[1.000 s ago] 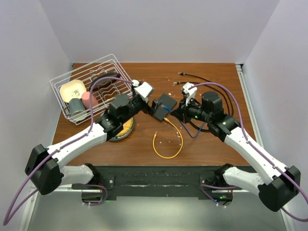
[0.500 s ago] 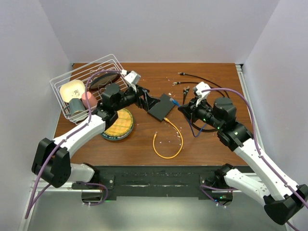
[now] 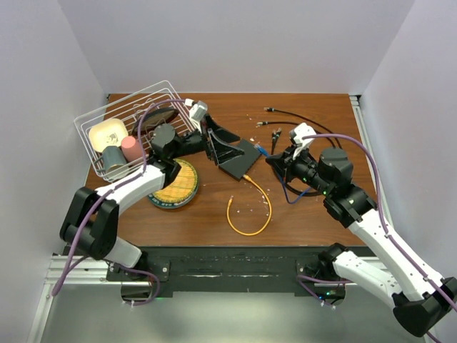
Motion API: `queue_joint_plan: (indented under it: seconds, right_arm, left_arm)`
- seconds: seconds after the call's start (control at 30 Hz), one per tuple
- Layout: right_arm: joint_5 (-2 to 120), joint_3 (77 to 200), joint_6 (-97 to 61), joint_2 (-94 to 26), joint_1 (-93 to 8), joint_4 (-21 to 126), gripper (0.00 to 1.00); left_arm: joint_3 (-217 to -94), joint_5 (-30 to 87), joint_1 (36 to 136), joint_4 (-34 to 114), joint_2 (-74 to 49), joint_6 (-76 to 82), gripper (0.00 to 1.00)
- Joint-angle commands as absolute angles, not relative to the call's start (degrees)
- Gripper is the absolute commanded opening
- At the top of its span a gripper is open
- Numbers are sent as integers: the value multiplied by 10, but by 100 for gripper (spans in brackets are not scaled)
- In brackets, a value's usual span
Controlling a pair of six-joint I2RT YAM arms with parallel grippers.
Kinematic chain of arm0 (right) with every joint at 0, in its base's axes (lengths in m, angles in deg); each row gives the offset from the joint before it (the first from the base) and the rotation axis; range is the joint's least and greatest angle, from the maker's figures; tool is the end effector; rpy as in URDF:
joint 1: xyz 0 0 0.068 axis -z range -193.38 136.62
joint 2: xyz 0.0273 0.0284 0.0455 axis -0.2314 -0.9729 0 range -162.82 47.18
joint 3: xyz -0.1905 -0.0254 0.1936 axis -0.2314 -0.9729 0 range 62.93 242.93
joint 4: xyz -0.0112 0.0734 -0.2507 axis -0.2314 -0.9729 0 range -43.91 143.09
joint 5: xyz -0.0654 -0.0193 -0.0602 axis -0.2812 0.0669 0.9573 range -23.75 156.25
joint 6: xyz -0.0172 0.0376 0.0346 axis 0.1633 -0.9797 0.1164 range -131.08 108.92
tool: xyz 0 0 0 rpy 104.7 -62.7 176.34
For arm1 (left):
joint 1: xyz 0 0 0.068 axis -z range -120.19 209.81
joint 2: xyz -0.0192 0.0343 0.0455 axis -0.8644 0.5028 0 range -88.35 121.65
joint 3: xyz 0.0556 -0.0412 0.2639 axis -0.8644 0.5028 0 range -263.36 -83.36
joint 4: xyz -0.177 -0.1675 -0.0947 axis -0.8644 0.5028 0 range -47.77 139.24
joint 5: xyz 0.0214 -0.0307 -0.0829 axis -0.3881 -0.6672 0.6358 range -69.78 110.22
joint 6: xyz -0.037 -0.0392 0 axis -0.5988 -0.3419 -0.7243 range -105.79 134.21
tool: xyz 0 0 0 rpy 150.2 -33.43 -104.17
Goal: Insert the plug into the switch port
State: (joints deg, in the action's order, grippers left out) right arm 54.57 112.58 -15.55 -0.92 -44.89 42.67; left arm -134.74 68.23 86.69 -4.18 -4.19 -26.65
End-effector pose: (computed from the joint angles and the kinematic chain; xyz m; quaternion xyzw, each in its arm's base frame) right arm 0.1621 0.1079 0.3598 -0.2410 0.7193 0.2733 0.5914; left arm 0.2793 -0.1713 0.3170 0.2486 0.5995 -0.6089 0.4561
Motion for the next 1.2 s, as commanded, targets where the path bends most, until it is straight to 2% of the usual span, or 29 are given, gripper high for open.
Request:
queue_joint_plan:
  seconds: [0.0, 0.13, 0.23, 0.63, 0.73, 0.87, 1.13, 1.17]
  right_arm:
    - [535, 1124, -157, -13, -452, 465, 0]
    - [531, 1117, -159, -12, -453, 468, 0]
    - [529, 1116, -158, -11, -454, 465, 0]
    - [523, 1108, -164, -13, -455, 468, 0]
    - [522, 1107, -165, -15, -455, 470, 0]
    - [526, 1107, -165, -12, -456, 468, 0]
    - [531, 1106, -170, -8, -456, 468, 0]
    - [532, 1105, -170, -9, -457, 470, 0]
  left_arm:
    - [-1361, 749, 864, -192, -7, -384, 92]
    - [-1364, 759, 864, -291, 28, -462, 88]
    - [-1378, 761, 867, -311, 45, -481, 84]
    - [-1438, 760, 896, -263, 99, -461, 71]
    - [-1446, 756, 901, -254, 105, -452, 63]
    - [-1461, 766, 911, -247, 119, -446, 40]
    - [-1470, 771, 918, -252, 130, -445, 25]
    - [-1470, 772, 917, -251, 131, -443, 19]
